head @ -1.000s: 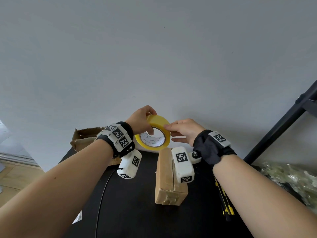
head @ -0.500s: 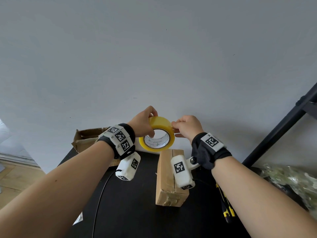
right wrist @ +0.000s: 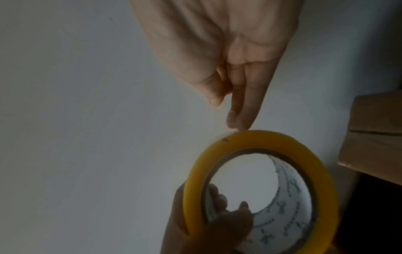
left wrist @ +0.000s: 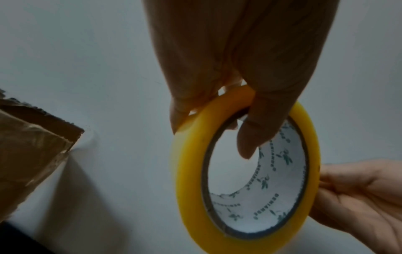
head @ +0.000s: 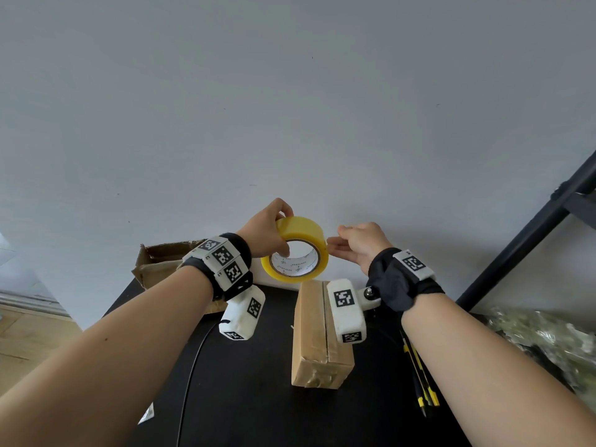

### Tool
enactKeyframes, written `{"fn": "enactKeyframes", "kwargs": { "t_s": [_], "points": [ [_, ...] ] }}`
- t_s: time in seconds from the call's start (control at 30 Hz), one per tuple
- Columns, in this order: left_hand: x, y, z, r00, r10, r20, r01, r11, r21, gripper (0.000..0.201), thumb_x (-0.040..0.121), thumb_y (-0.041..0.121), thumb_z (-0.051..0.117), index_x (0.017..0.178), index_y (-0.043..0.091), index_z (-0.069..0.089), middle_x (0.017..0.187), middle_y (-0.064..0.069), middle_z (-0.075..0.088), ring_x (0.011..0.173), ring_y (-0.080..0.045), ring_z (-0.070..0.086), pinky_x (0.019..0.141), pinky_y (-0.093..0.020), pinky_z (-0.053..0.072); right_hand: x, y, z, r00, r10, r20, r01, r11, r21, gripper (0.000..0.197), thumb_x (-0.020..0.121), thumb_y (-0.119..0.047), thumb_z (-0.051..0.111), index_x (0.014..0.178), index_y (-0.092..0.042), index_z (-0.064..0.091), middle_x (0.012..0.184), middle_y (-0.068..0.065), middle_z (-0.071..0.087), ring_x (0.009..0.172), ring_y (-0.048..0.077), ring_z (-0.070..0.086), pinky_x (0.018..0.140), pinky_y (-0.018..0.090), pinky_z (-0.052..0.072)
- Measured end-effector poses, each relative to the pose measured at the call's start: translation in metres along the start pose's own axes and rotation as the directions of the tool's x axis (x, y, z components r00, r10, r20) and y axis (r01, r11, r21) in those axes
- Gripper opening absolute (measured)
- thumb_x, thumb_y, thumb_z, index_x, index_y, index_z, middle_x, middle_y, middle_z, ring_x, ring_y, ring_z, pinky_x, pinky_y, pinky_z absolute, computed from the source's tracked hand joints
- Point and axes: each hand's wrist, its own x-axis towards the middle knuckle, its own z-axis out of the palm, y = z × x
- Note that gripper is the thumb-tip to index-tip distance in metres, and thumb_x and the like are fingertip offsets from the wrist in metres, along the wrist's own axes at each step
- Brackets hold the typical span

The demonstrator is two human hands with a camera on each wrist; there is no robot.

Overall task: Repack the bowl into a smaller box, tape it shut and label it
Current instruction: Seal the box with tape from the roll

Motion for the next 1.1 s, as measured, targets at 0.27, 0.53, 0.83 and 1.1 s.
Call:
{"fn": "enactKeyframes", "kwargs": {
  "t_s": [0.27,0.53,0.83,1.1],
  "points": [
    [0.001,0.001,-0.002,0.992,-0.044,0.119,0.017,0.974,0.225,0.064,0.067,0.017,0.083,0.121,0.019,0.048,0.111,0.003,0.05,0.096,-0.018,0.051,0.077,-0.027,0.043,-0.004,0.008,-0.008,0.991,-0.096,0.09,0.096,0.995,0.004,0.012,0.098,-0.012,0.051,0.1,-0.001,0.053,0.085,0.017,0.068,0.074,0.024,0.066,0.076,0.032,0.058],
    [0.001,-0.017,0.012,0.98,-0.118,0.159,0.092,0.982,0.164,0.059,0.065,0.008,0.082,0.117,0.016,0.054,0.122,-0.002,0.055,0.107,-0.022,0.055,0.085,-0.031,0.045,-0.009,0.01,-0.015,0.989,-0.094,0.115,0.096,0.995,-0.014,0.012,0.097,-0.015,0.05,0.095,-0.005,0.056,0.09,0.017,0.069,0.079,0.024,0.068,0.072,0.031,0.059],
    [-0.003,-0.028,0.026,0.983,-0.059,0.173,0.063,0.998,-0.016,0.056,0.064,0.002,0.082,0.111,0.016,0.055,0.113,-0.002,0.056,0.108,-0.023,0.054,0.092,-0.036,0.047,-0.009,0.039,-0.012,0.97,-0.012,0.244,0.159,0.789,-0.593,0.07,0.068,0.004,0.075,0.131,-0.012,0.05,0.119,0.007,0.061,0.109,0.024,0.058,0.091,0.038,0.051],
    [0.001,-0.027,0.027,0.969,-0.203,0.139,0.24,0.905,-0.351,0.013,0.082,0.002,0.062,0.094,0.007,0.06,0.088,-0.005,0.059,0.077,-0.017,0.058,0.074,-0.032,0.052,-0.022,0.041,-0.005,0.973,-0.222,0.064,0.189,0.603,-0.775,0.041,0.066,-0.011,0.077,0.103,-0.018,0.06,0.091,0.0,0.057,0.082,0.019,0.054,0.068,0.024,0.04]
  ]
}}
